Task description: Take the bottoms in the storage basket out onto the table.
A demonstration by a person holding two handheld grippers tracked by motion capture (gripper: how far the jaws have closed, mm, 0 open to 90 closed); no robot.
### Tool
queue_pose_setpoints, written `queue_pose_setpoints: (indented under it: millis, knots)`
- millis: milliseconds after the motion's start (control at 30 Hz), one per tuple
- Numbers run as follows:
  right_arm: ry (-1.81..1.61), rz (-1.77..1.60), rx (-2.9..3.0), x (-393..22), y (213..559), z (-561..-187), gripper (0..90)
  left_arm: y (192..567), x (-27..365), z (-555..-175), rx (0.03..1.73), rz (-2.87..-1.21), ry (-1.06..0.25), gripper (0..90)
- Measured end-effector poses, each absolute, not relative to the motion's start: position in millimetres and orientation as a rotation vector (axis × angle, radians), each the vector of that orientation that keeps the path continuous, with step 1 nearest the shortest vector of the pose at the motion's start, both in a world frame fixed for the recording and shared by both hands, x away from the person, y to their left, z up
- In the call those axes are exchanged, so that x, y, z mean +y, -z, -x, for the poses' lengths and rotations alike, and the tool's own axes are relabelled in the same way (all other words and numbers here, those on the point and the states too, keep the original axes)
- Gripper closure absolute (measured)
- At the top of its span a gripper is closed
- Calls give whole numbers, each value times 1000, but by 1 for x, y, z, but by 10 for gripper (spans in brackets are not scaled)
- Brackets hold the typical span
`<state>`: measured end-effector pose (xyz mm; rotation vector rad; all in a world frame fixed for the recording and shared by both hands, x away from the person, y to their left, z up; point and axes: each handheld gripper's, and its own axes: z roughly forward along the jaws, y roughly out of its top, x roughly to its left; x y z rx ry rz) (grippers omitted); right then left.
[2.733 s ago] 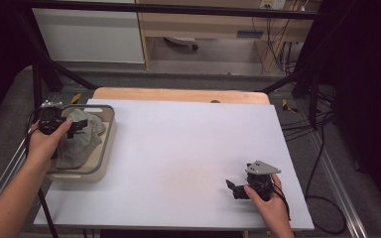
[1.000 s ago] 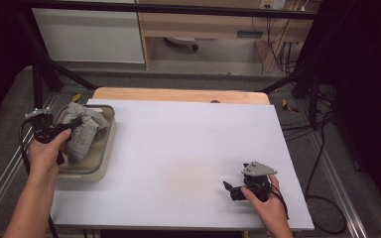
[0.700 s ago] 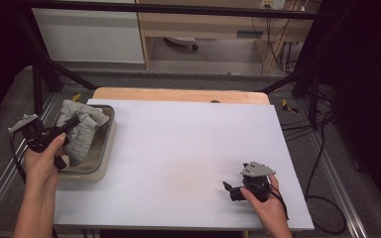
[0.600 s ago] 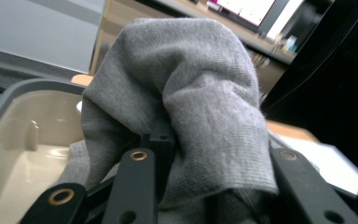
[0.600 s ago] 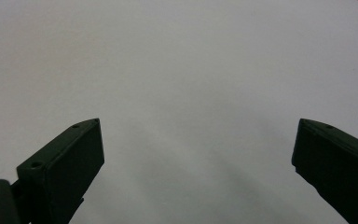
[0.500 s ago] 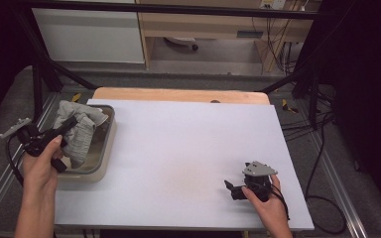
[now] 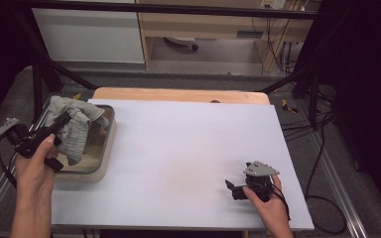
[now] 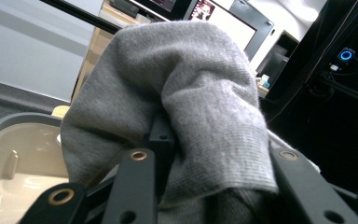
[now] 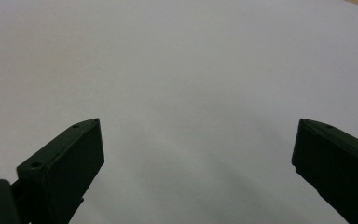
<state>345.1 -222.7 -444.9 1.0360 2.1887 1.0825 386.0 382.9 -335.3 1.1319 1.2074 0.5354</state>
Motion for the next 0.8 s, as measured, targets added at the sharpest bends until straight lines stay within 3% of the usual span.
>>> queue_pose_setpoints:
  millis: [667, 800]
  knots:
    - [-1077, -1049, 2192, -223, 446, -346, 29, 312, 357, -376, 1101, -1152, -507, 652]
    - [-1067, -1052, 2202, -223, 447, -346, 29, 303, 345, -373, 1048, -1226, -567, 650]
